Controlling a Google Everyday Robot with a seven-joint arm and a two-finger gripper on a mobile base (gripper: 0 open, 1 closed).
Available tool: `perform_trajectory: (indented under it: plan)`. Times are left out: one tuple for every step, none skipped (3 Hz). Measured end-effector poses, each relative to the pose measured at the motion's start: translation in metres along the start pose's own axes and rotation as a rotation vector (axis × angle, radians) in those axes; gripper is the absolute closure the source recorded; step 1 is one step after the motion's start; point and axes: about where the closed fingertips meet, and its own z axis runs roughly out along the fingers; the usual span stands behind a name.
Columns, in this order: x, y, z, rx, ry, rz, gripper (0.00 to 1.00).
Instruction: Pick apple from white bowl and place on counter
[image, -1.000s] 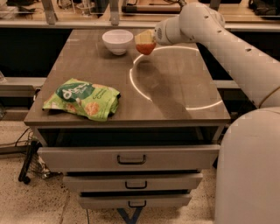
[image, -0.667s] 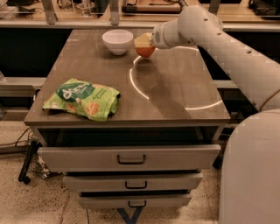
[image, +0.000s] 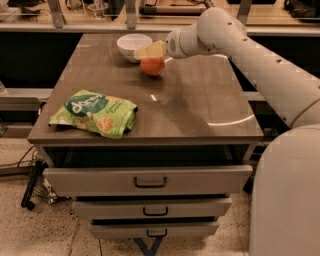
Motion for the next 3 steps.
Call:
perform_trajectory:
  plan:
    - [-0.003,-0.001,0.001,-0.007,-0.004,-0.005,0.00]
    - [-0.011,-0.011,-0.008,-0.001,-0.024,-0.015,0.00]
    - [-0.017,-0.021,-0.017,0.010,-0.047,-0.017,0.00]
